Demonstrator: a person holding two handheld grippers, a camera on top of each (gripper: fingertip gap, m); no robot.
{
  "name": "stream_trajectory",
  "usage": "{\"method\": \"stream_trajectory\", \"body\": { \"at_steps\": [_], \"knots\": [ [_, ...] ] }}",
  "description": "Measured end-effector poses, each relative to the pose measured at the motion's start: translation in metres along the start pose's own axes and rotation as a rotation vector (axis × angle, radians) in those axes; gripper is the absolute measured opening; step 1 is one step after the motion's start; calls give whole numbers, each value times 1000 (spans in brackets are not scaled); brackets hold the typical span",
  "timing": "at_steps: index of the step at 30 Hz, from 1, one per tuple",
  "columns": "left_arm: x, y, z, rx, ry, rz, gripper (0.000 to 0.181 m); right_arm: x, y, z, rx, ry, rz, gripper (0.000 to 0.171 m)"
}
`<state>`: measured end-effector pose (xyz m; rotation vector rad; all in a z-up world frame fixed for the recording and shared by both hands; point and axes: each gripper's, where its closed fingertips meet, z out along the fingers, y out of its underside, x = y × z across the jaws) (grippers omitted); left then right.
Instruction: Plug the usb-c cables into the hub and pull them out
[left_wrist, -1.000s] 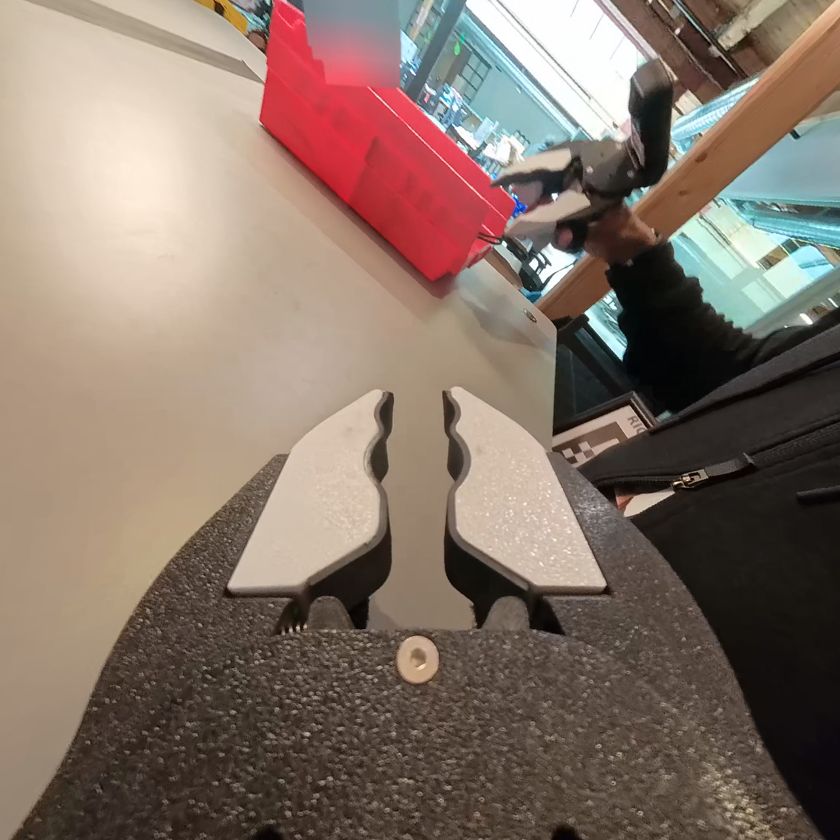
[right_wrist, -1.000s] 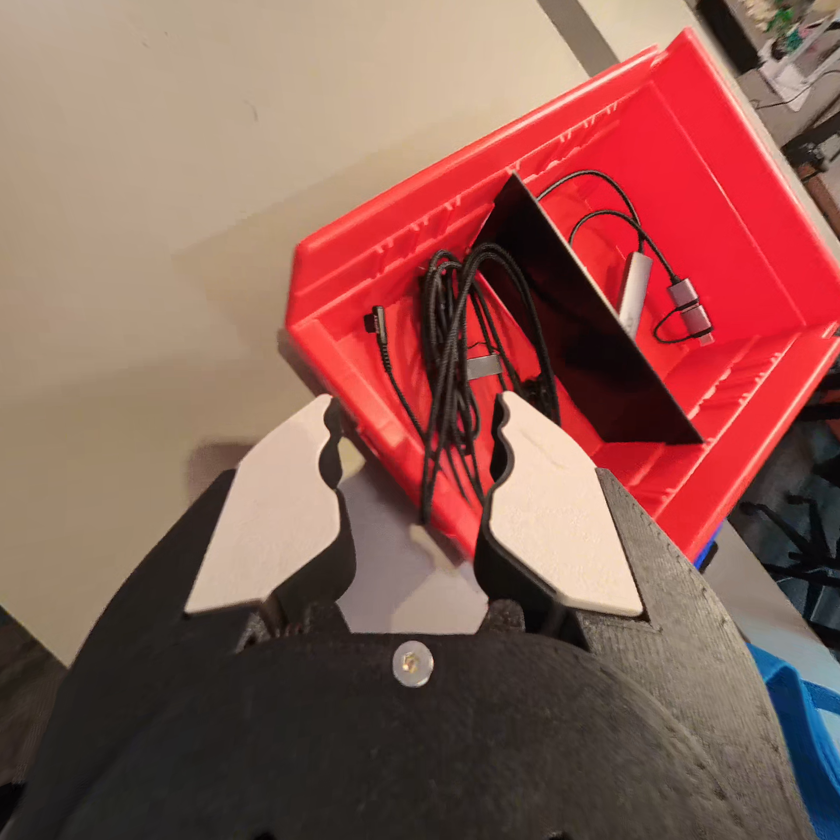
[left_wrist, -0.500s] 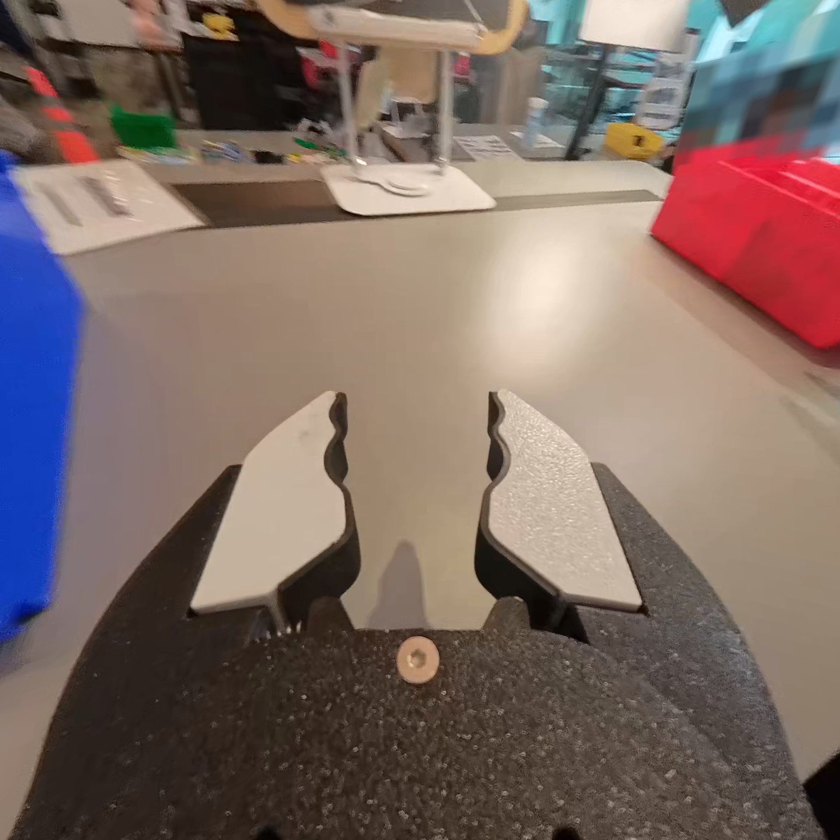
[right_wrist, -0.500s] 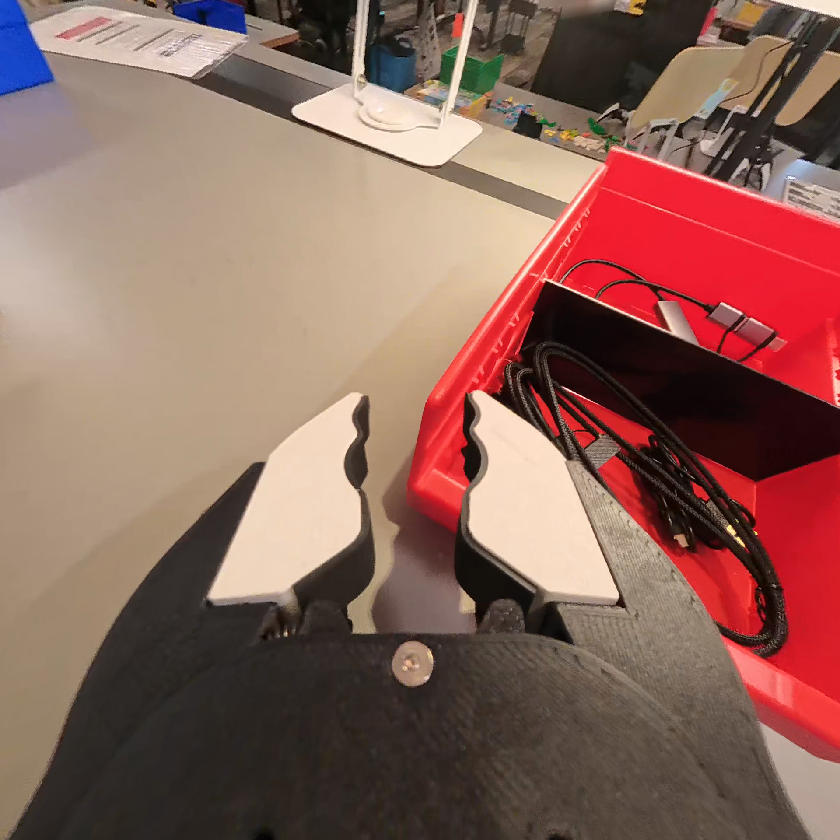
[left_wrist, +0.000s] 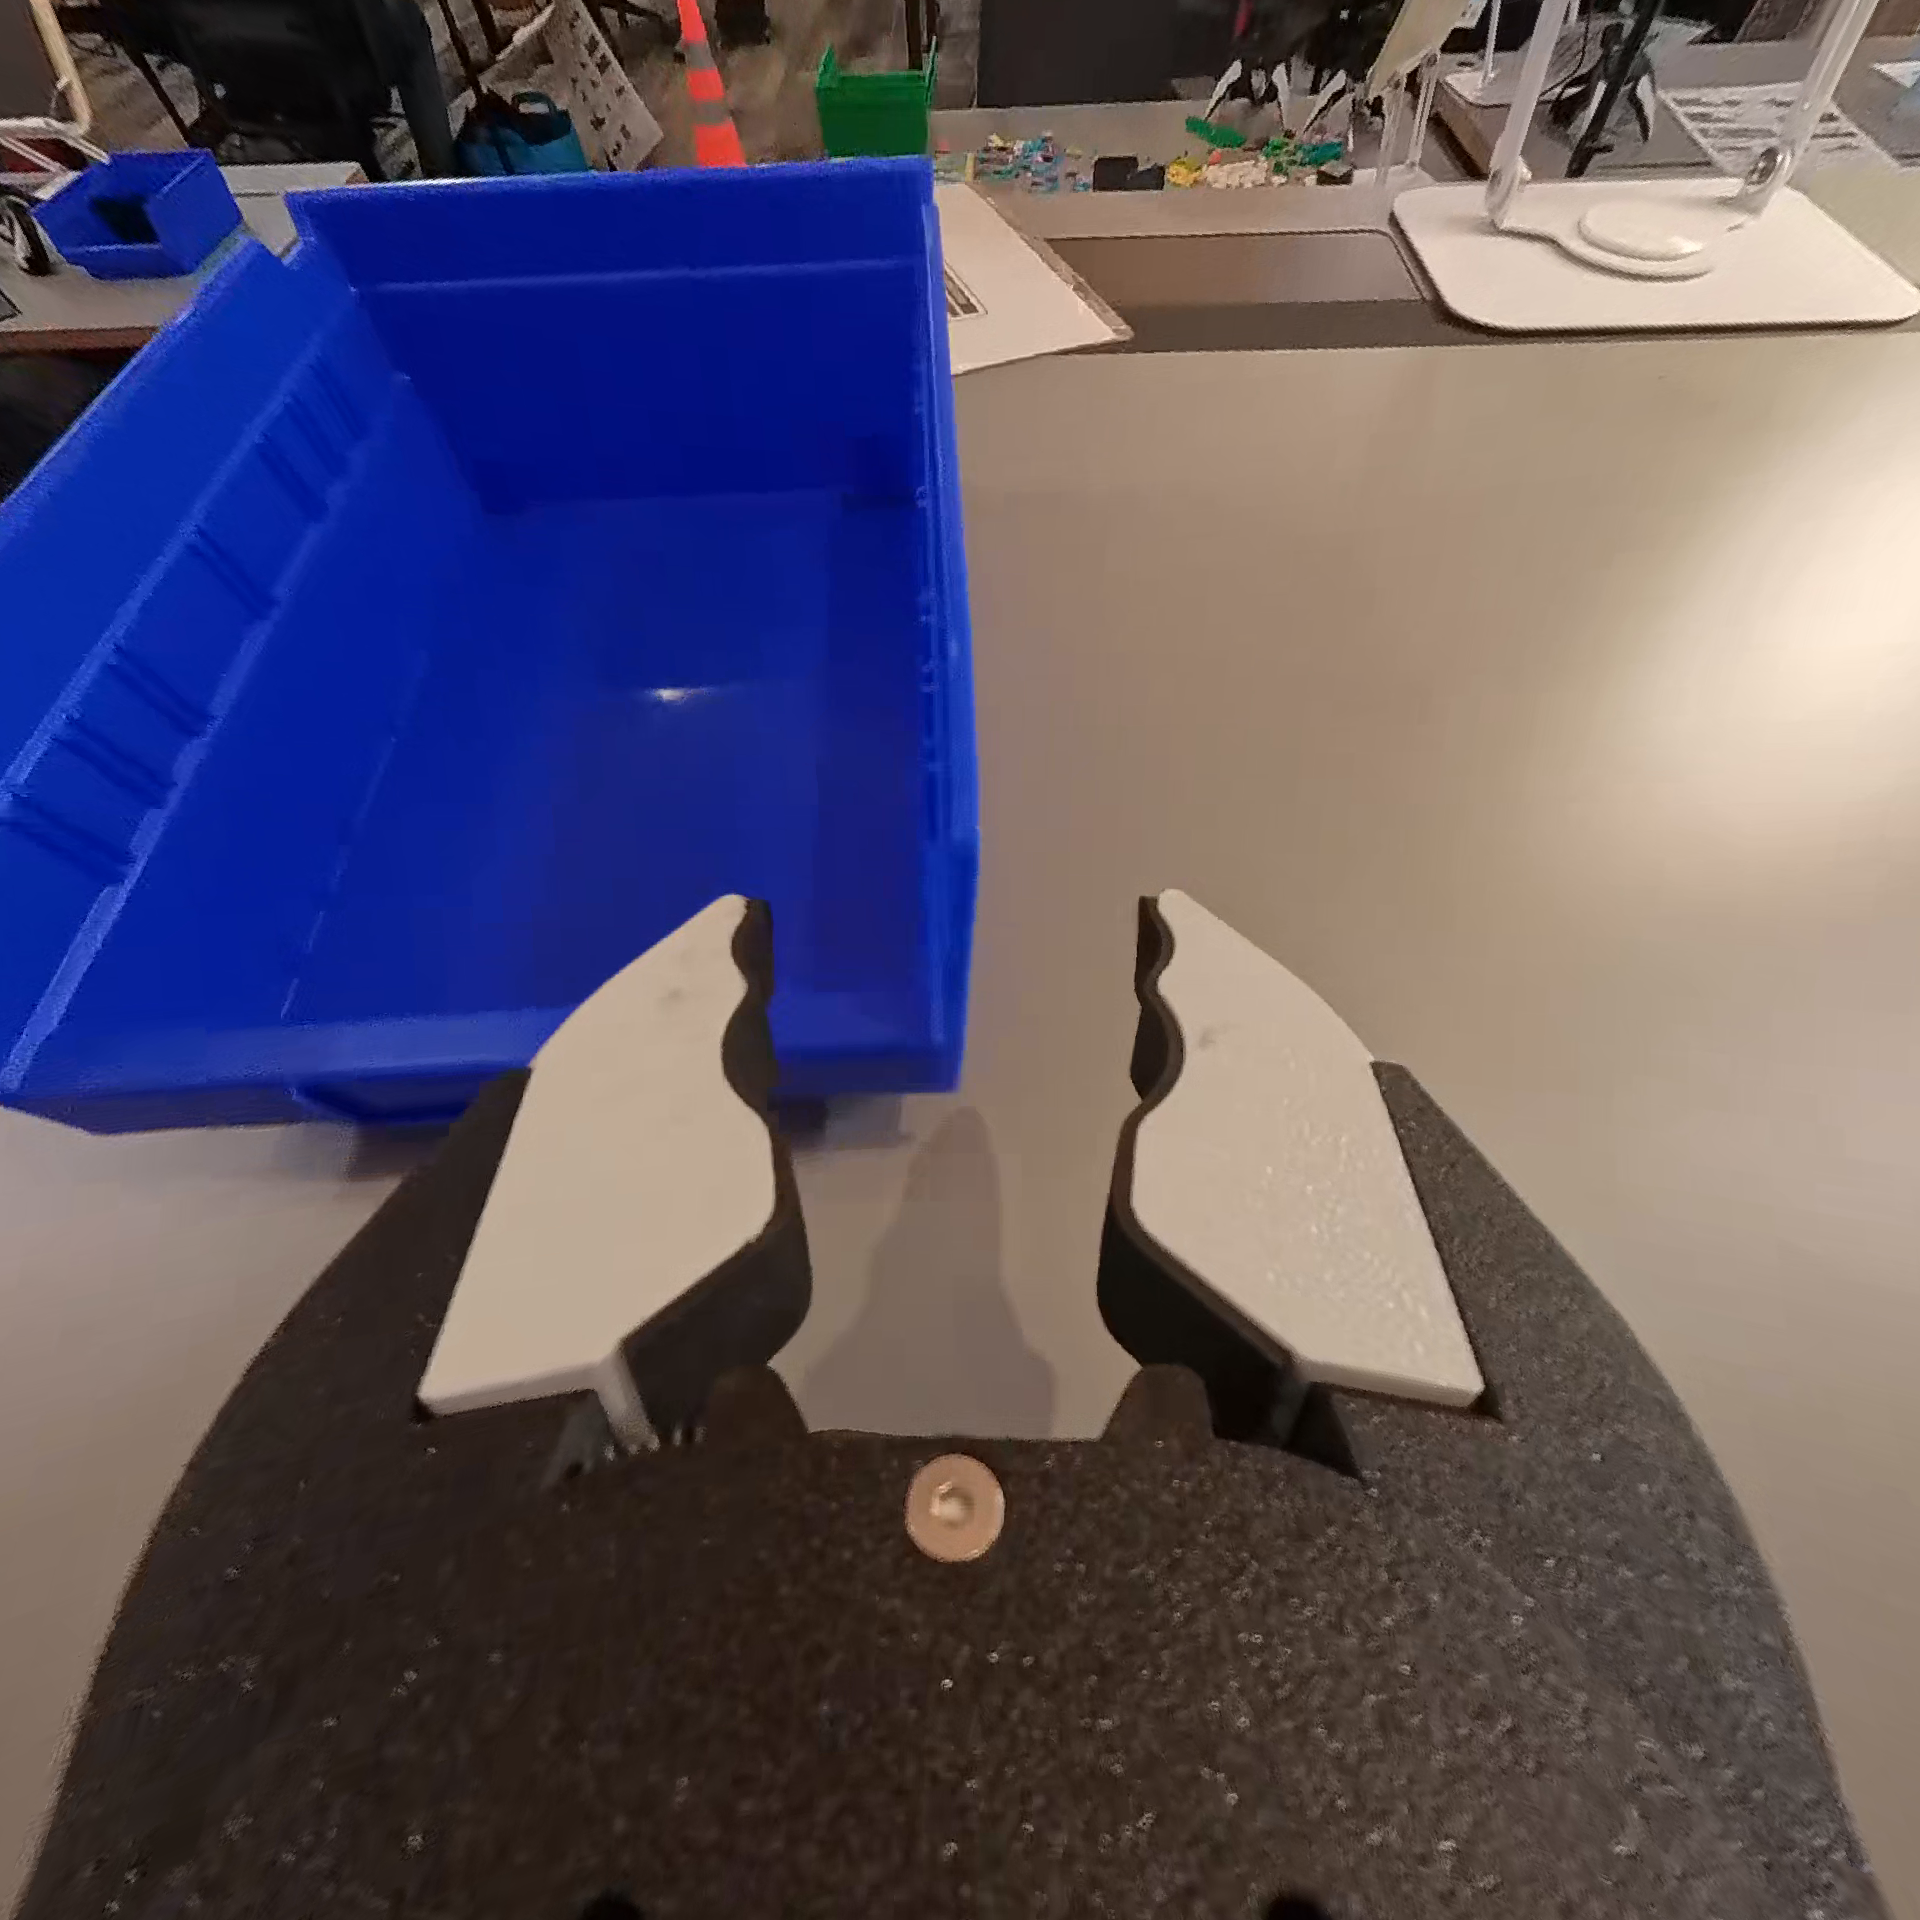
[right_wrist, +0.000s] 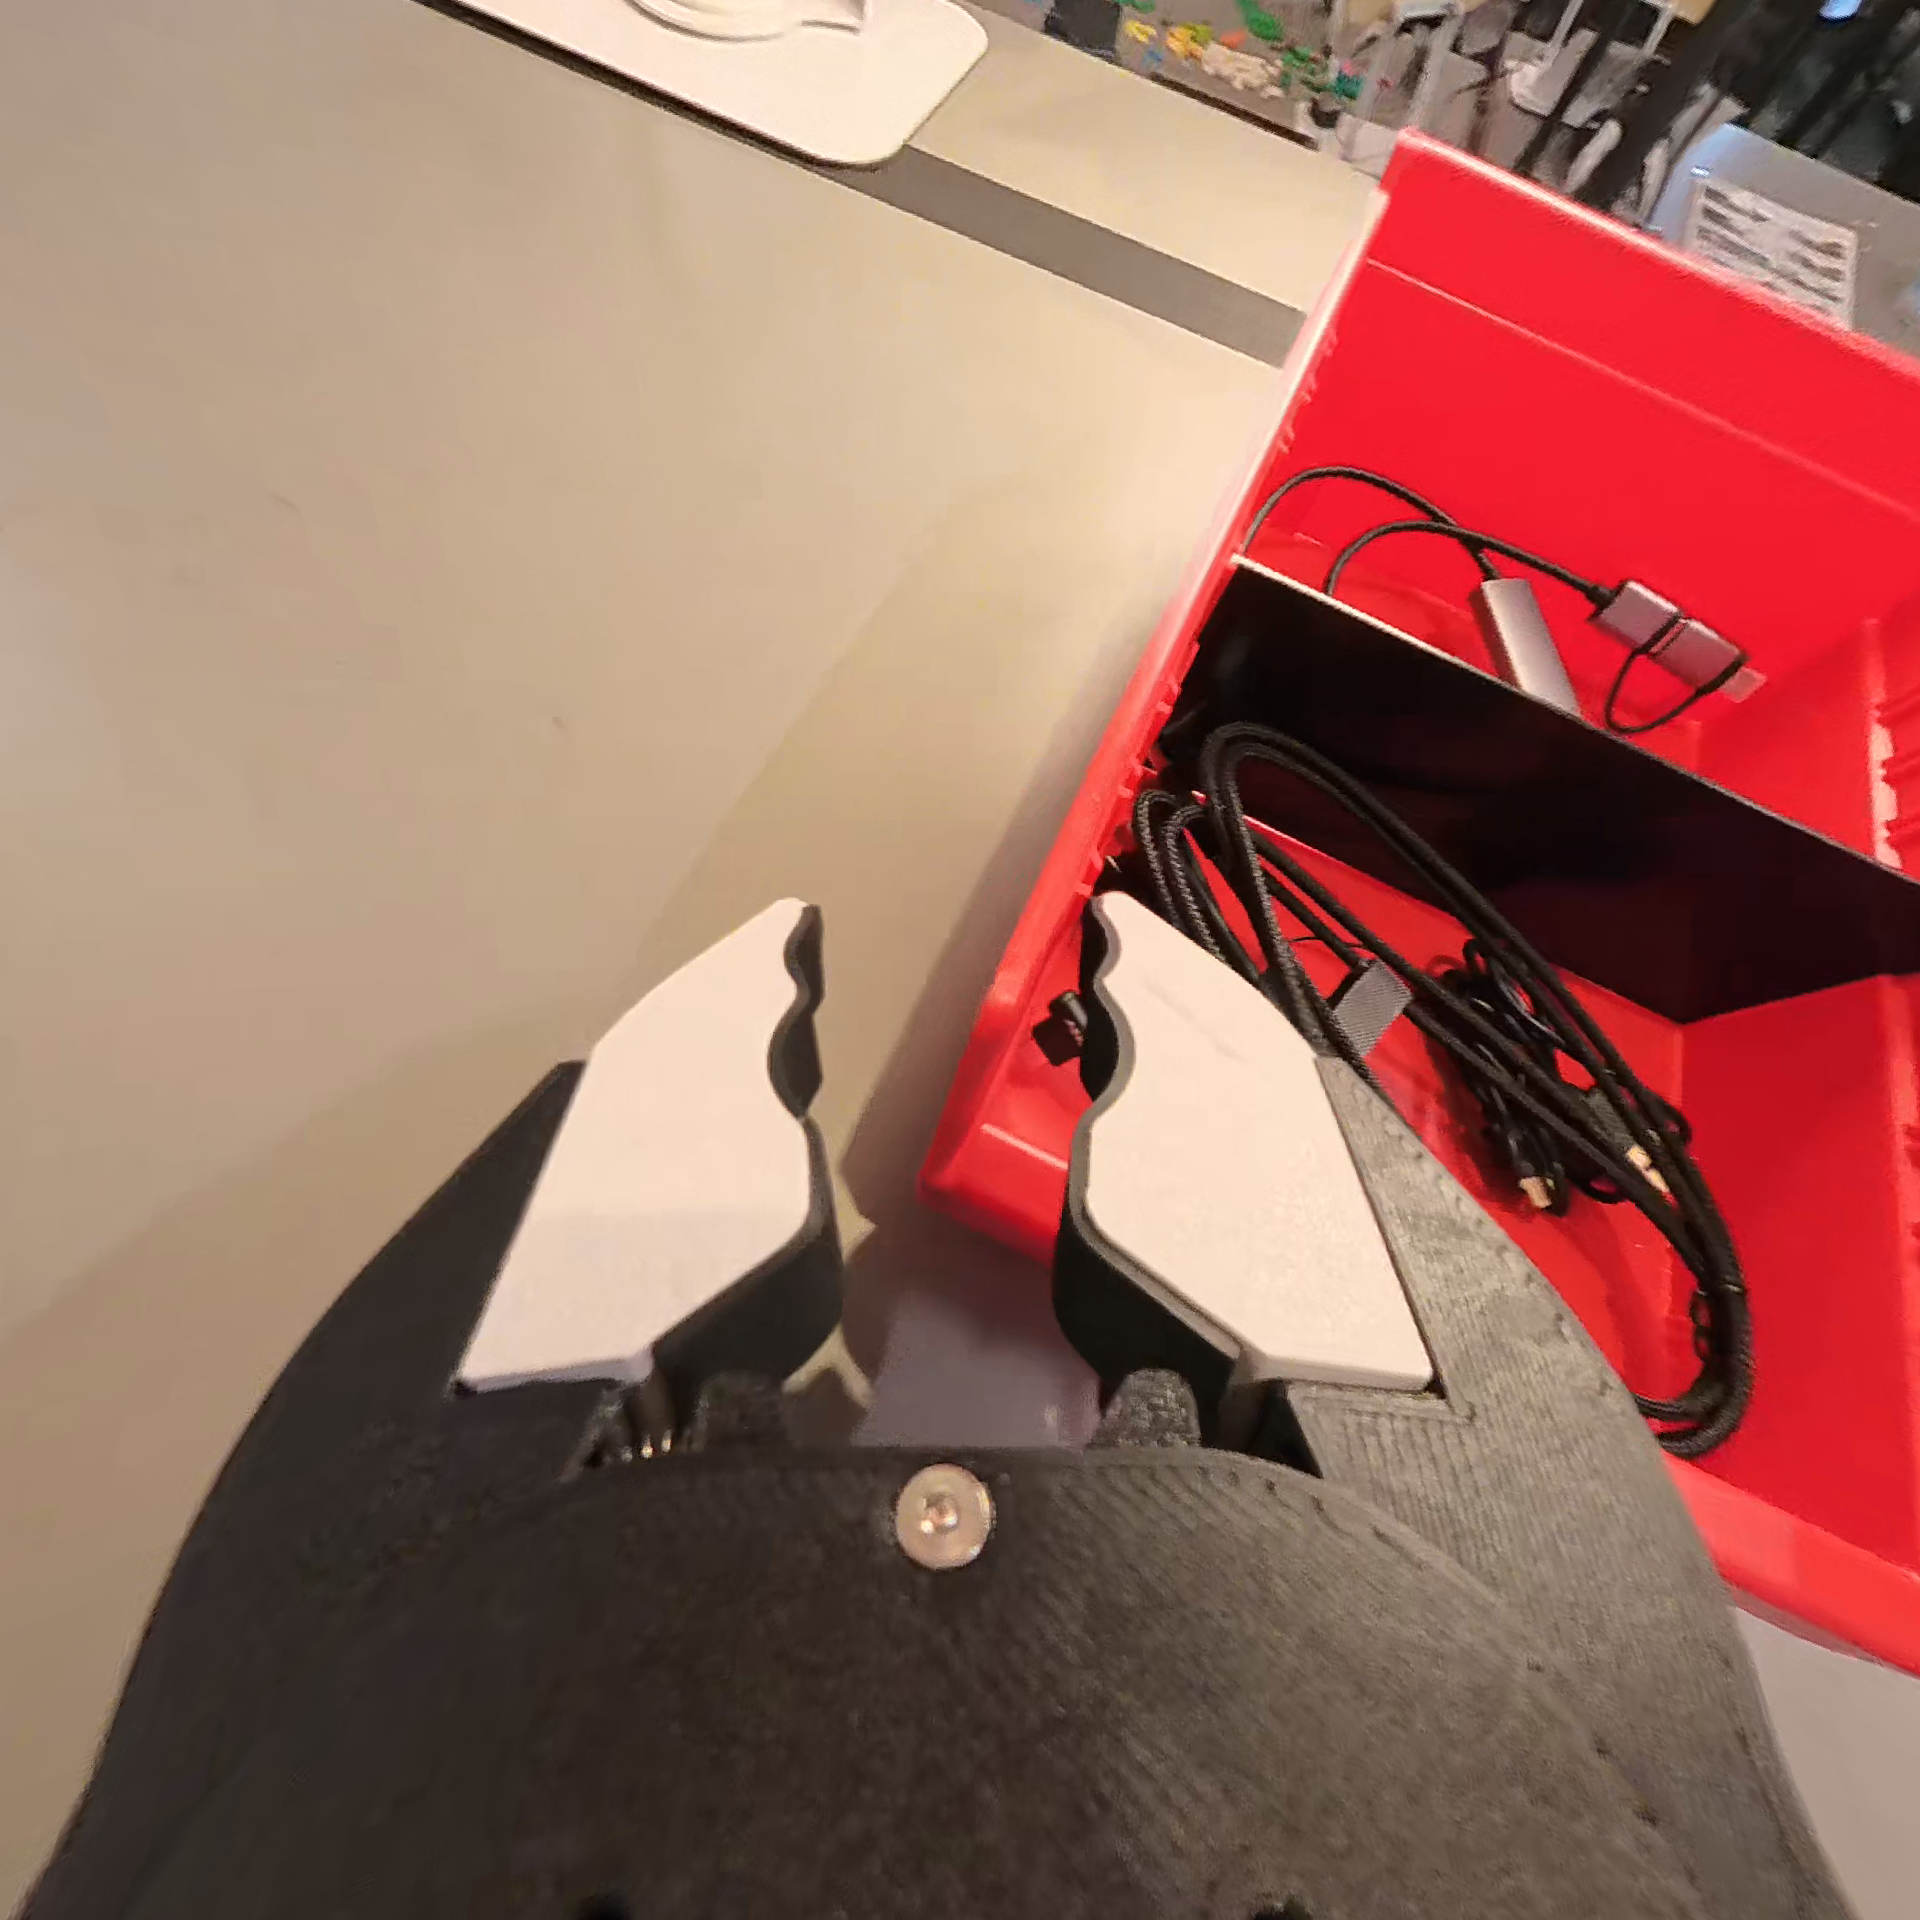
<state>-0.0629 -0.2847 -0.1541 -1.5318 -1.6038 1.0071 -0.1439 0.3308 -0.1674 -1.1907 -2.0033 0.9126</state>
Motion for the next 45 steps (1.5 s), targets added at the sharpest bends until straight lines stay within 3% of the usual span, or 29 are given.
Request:
{"method": "stream_trajectory", "body": {
  "at_steps": [5,8,12,18,26,36,45],
  "knots": [
    [-1,0,26,-20,81,3,46,16,1,8,-42,162,15,18],
    [5,-1,33,12,138,0,25,16,0,9,-20,166,27,15],
    [5,-1,32,54,169,32,14,18,4,4,-2,166,54,10],
    [16,11,9,44,285,103,14,6,10,-9,33,78,100,6],
    [60,25,-19,19,557,276,17,-30,-2,-3,86,-46,23,6],
    [114,44,-62,40,1001,452,13,-65,-22,17,130,-288,-73,5],
    [110,75,-123,-11,1362,527,6,-64,-16,8,125,-551,-164,6]
  ]
}}
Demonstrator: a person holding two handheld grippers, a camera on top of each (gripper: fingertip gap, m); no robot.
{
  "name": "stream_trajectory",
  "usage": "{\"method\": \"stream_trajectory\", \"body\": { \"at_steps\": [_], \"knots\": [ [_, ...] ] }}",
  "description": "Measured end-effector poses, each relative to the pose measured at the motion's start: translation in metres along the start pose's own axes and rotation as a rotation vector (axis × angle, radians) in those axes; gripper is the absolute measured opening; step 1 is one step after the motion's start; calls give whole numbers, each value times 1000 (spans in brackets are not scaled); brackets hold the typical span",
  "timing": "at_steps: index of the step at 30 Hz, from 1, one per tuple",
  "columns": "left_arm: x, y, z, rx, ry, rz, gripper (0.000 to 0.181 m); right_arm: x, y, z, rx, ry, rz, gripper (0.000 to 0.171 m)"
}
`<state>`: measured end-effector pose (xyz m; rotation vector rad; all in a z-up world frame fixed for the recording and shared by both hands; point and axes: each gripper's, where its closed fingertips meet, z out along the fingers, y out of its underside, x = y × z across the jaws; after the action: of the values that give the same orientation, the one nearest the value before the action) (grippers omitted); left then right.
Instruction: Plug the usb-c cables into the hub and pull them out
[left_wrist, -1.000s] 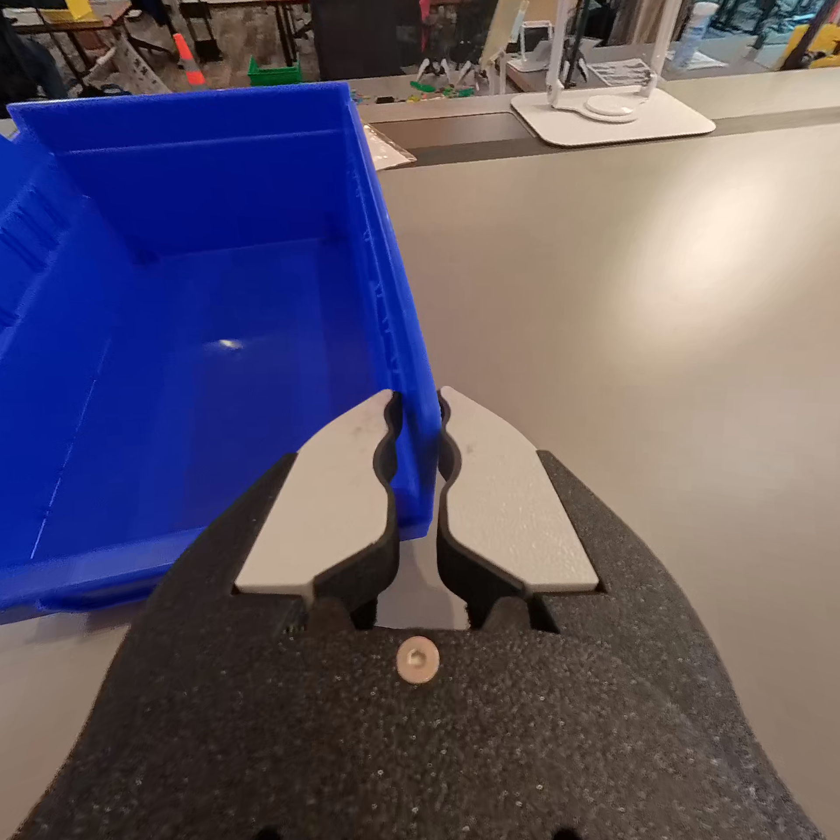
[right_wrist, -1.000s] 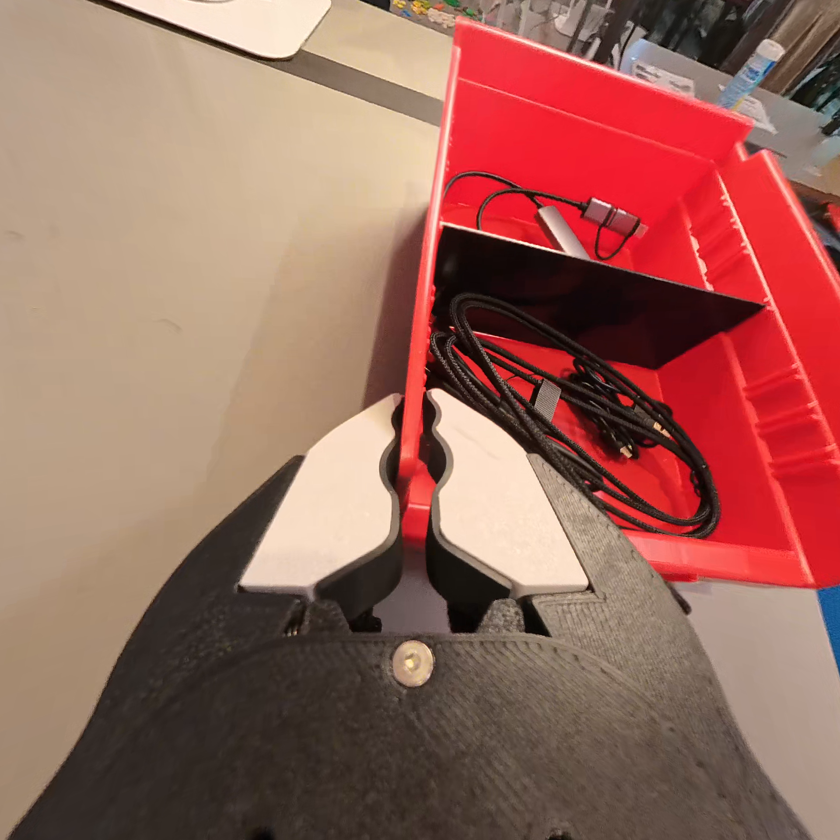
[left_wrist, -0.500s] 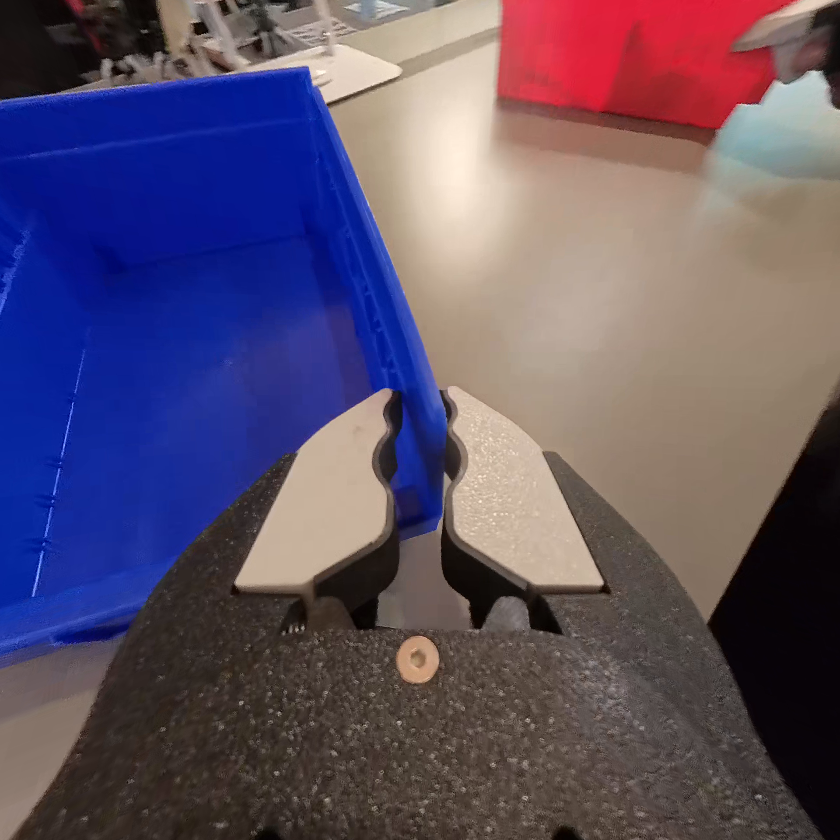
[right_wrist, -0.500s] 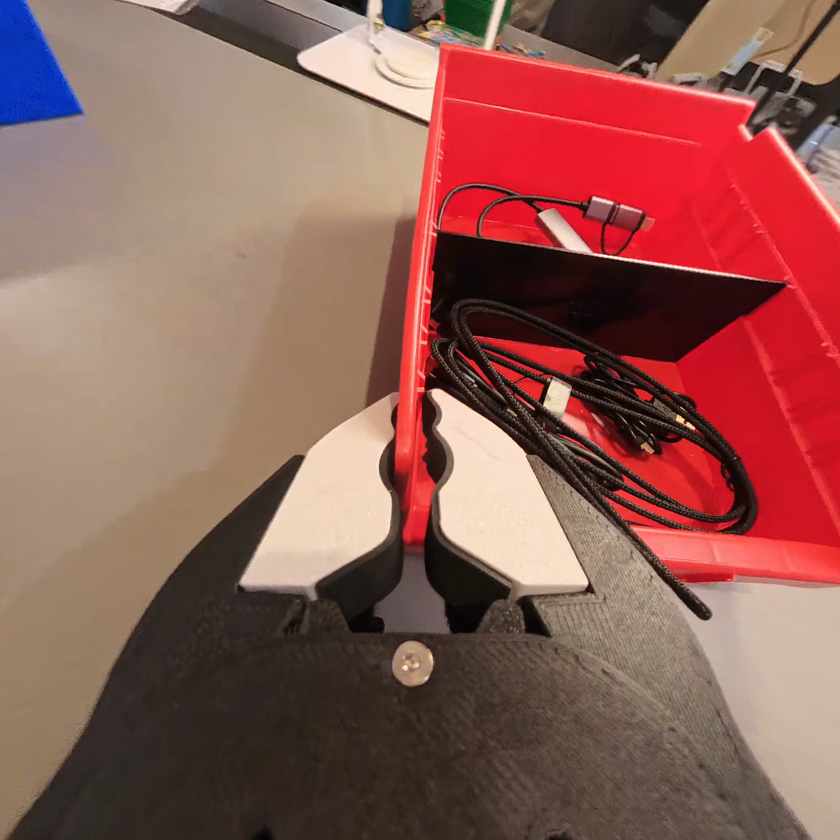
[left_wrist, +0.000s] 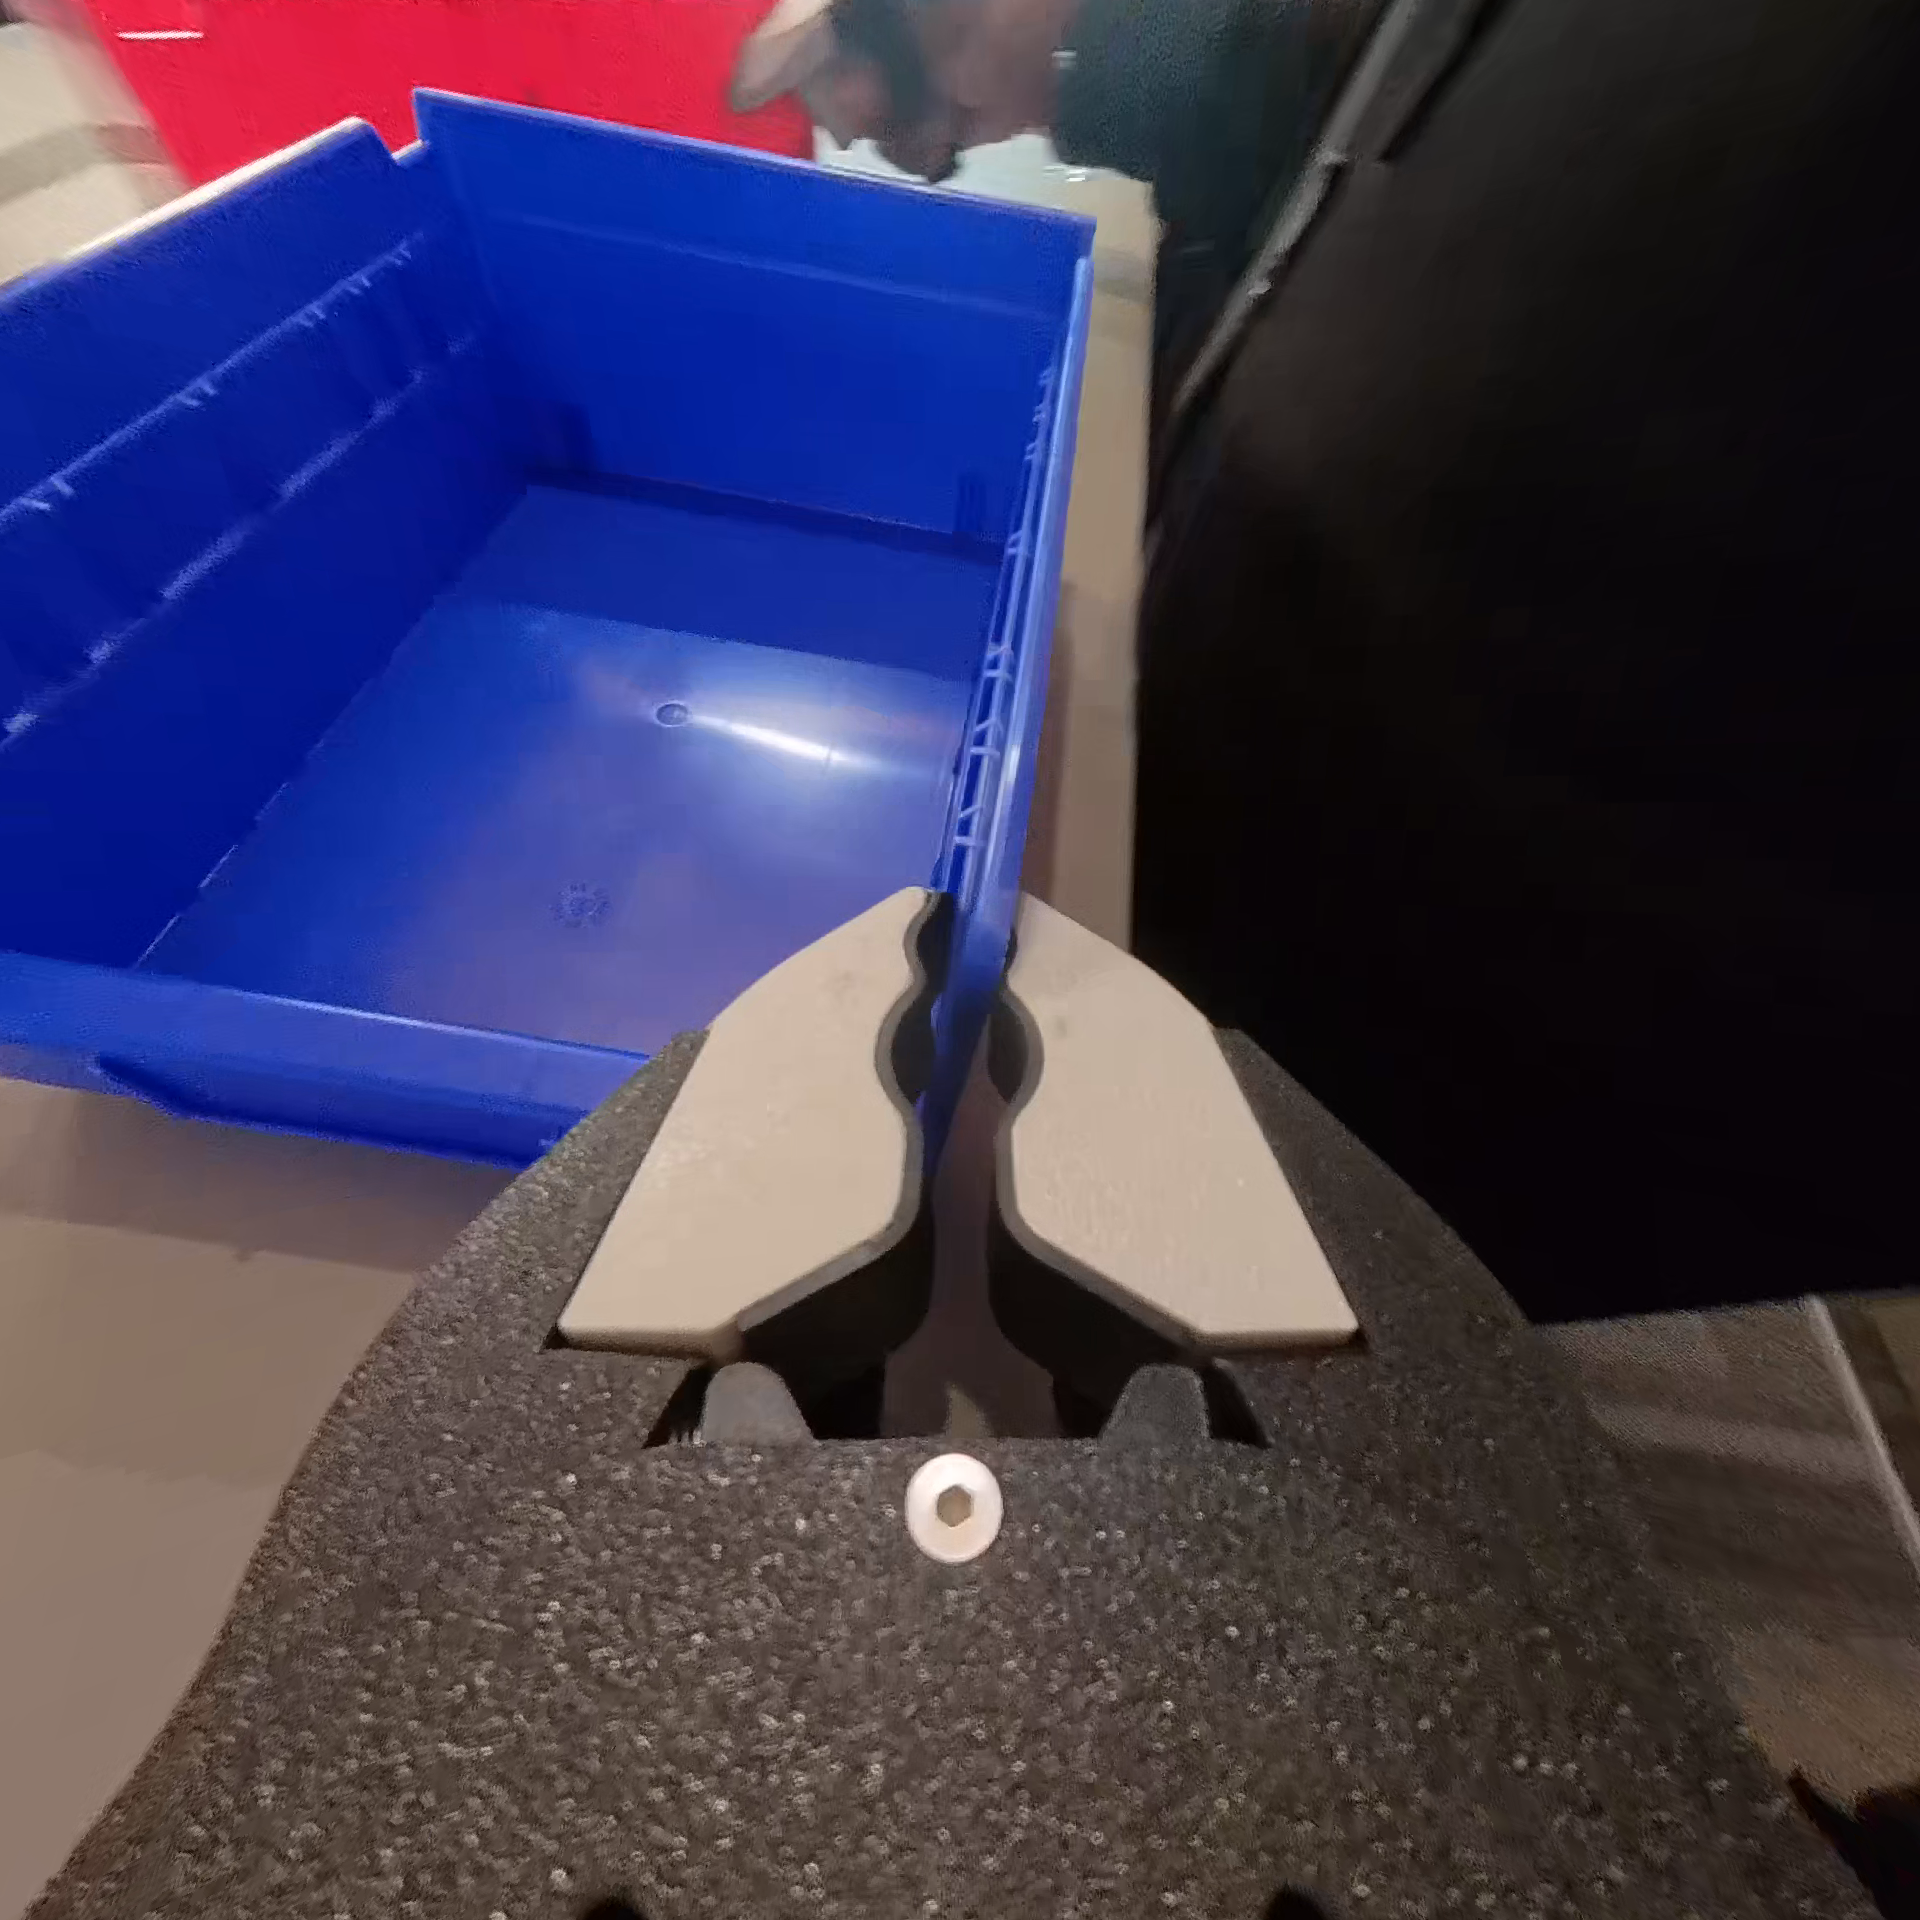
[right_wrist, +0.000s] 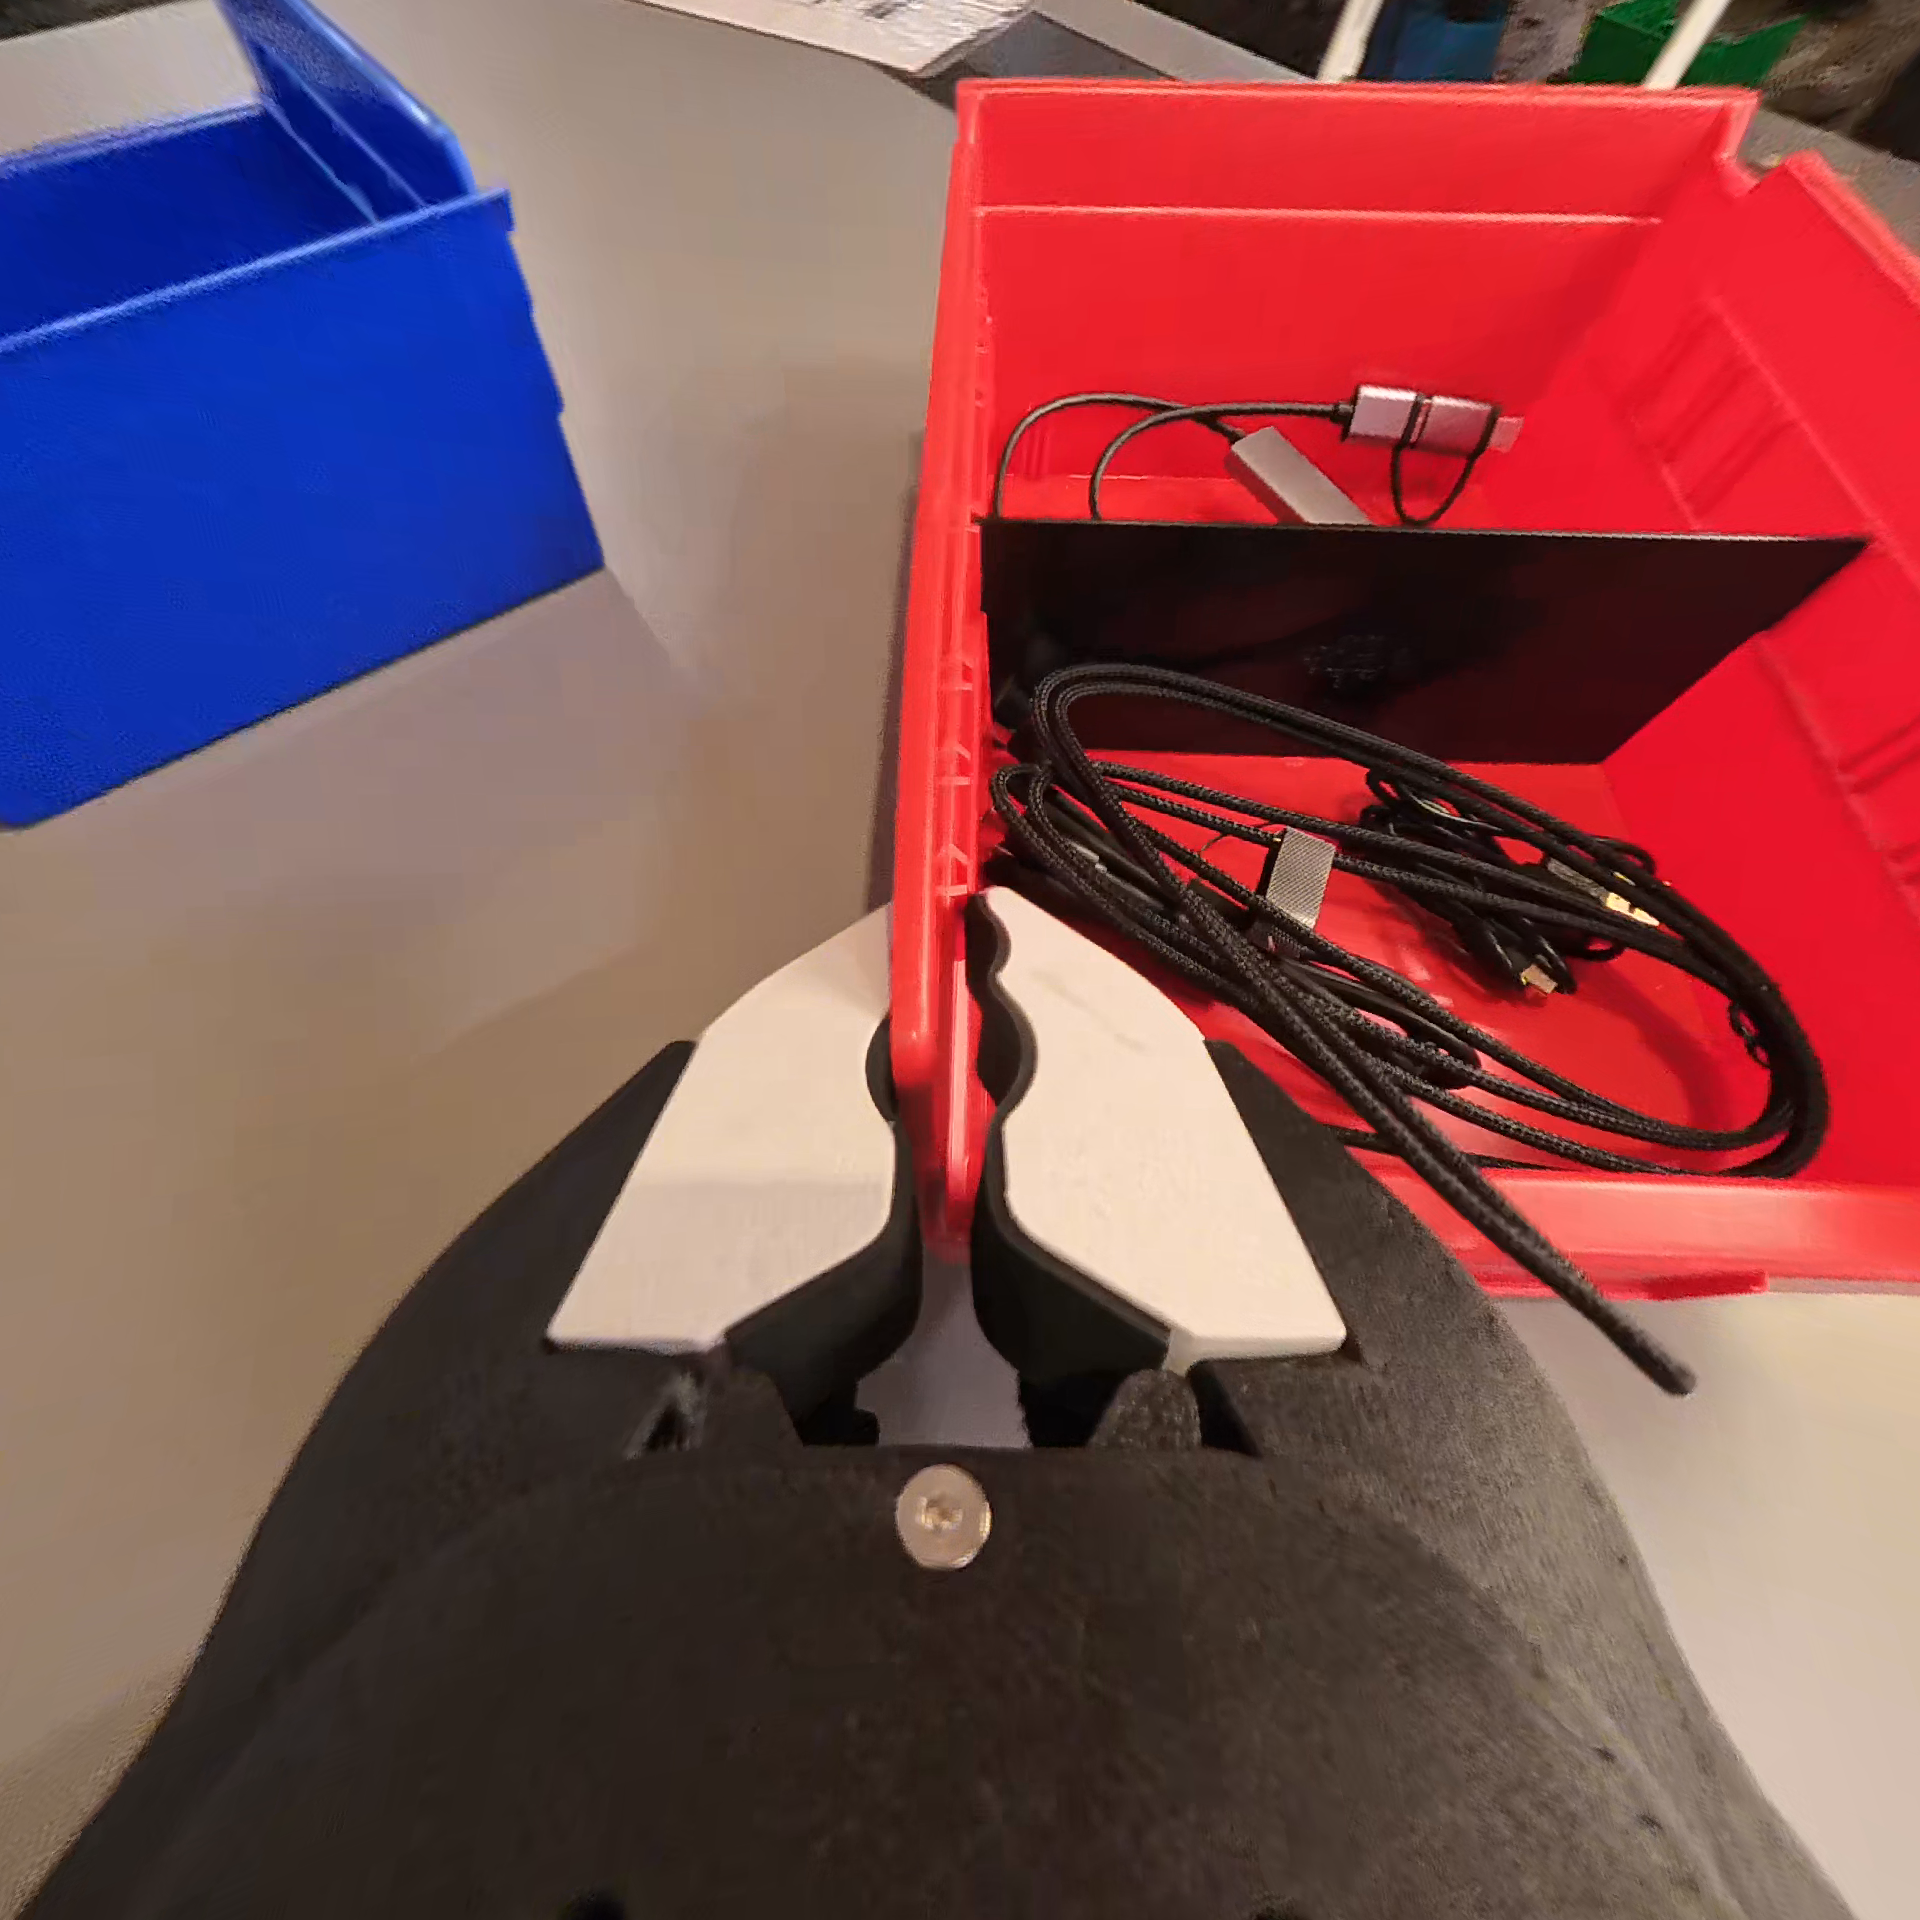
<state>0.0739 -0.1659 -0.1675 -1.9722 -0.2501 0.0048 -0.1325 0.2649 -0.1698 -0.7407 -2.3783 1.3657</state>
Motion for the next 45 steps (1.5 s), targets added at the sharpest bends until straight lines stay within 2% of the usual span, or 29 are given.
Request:
{"method": "stream_trajectory", "body": {
  "at_steps": [4,9,15,20,25,28,32,34,37,42,45],
  "knots": [
    [14,-3,10,1,117,47,6,4,-5,7,-13,-106,-41,6],
    [17,-17,41,27,205,53,7,-2,-25,44,-3,-207,-76,6],
    [26,-34,83,41,224,105,6,-35,-60,104,1,-314,-145,6],
    [33,-40,96,67,203,103,6,-59,-82,139,-6,-378,-167,6],
    [36,-40,94,80,163,75,6,-54,-101,142,38,-360,-141,8],
    [45,-42,87,97,220,16,11,-41,-97,139,-29,-279,-174,15],
    [47,-62,68,165,262,-16,21,-33,-112,118,56,-265,-105,20],
    [35,-73,61,184,221,-20,32,-26,-116,107,66,-226,-70,25],
    [-7,-99,47,253,76,-63,41,-26,-121,80,60,-170,-25,29],
    [-137,-122,15,313,-420,-309,46,-31,-95,30,-69,11,208,37],
    [-196,-123,9,290,-578,-459,48,-65,-71,14,-137,-24,342,53]
  ]
}}
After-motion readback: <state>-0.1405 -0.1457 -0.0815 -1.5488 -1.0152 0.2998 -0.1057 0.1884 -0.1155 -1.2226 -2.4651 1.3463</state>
